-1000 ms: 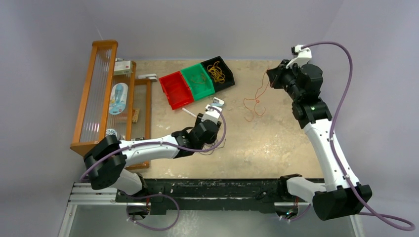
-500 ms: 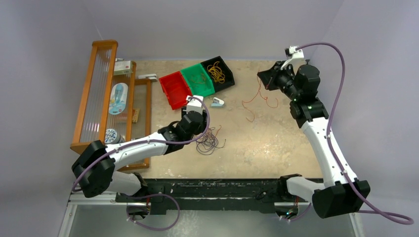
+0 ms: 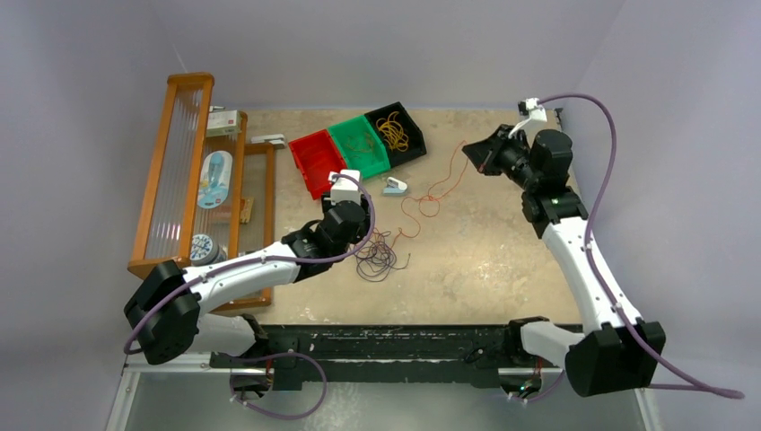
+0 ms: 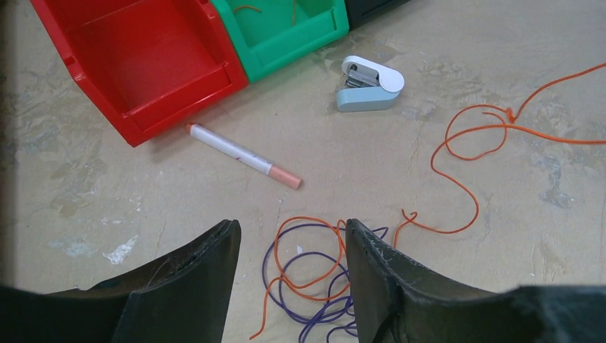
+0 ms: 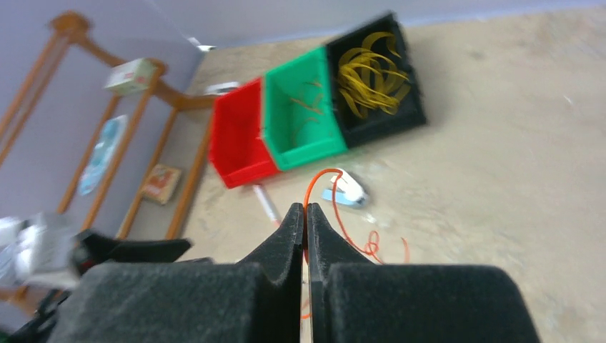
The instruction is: Untangle the cables
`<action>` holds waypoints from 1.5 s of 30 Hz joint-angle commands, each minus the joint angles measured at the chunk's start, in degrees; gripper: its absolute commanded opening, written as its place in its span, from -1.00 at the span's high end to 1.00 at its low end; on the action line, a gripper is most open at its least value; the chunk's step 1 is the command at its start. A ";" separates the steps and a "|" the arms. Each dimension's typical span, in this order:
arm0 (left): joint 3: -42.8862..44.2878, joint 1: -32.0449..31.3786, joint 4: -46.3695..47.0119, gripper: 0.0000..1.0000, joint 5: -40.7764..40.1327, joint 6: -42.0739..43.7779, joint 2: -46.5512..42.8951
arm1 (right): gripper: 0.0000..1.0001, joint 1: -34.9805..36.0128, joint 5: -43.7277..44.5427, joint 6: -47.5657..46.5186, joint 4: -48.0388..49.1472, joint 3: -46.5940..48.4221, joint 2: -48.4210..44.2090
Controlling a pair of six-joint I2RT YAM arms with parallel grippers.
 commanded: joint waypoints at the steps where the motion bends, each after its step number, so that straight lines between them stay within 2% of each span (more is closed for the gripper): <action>1: 0.62 0.16 1.20 -0.11 -1.33 -0.93 -0.61 | 1.00 -4.73 7.87 3.01 1.09 -4.62 4.20; 4: 0.80 0.16 0.77 -0.11 -1.52 -0.64 -0.65 | 1.00 -7.78 11.05 3.40 3.98 -7.86 6.52; 13: 0.75 0.17 0.36 -0.11 -1.97 0.18 -0.54 | 1.00 -8.74 32.10 -1.78 4.07 -7.44 12.39; 17: 0.78 0.18 0.45 -0.11 -2.04 0.49 -0.22 | 1.00 -8.74 34.70 -3.45 3.16 -6.81 14.37; 21: 0.84 0.20 0.50 -0.11 -1.89 0.61 -0.03 | 0.95 -8.61 29.01 -5.51 1.15 -5.96 16.28; 27: 0.90 0.17 0.87 -0.11 -1.66 0.61 0.30 | 0.89 -7.09 7.08 -4.36 1.95 -10.60 15.19; 30: 0.93 0.16 0.89 -0.11 -1.51 0.63 0.59 | 0.74 -6.30 -4.85 -3.70 3.34 -12.75 15.64; 32: 0.91 0.16 0.89 -0.11 -1.24 0.58 0.69 | 0.60 -5.46 -6.84 -4.33 2.07 -12.76 16.47; 35: 0.92 0.16 0.98 -0.11 -1.13 0.59 0.69 | 0.28 -4.66 -0.55 -5.09 -0.53 -12.17 15.85; 37: 1.04 0.17 0.81 -0.11 -1.13 0.66 0.69 | 0.15 -4.68 3.55 -5.25 -1.80 -11.32 14.80; 39: 1.01 0.19 0.81 -0.11 -1.11 0.61 0.60 | -0.08 -4.69 7.13 -5.71 -3.39 -9.93 13.95; 45: 0.85 0.20 0.63 -0.11 -1.13 0.52 0.45 | -0.42 -3.58 19.05 -7.51 -8.67 -6.21 12.53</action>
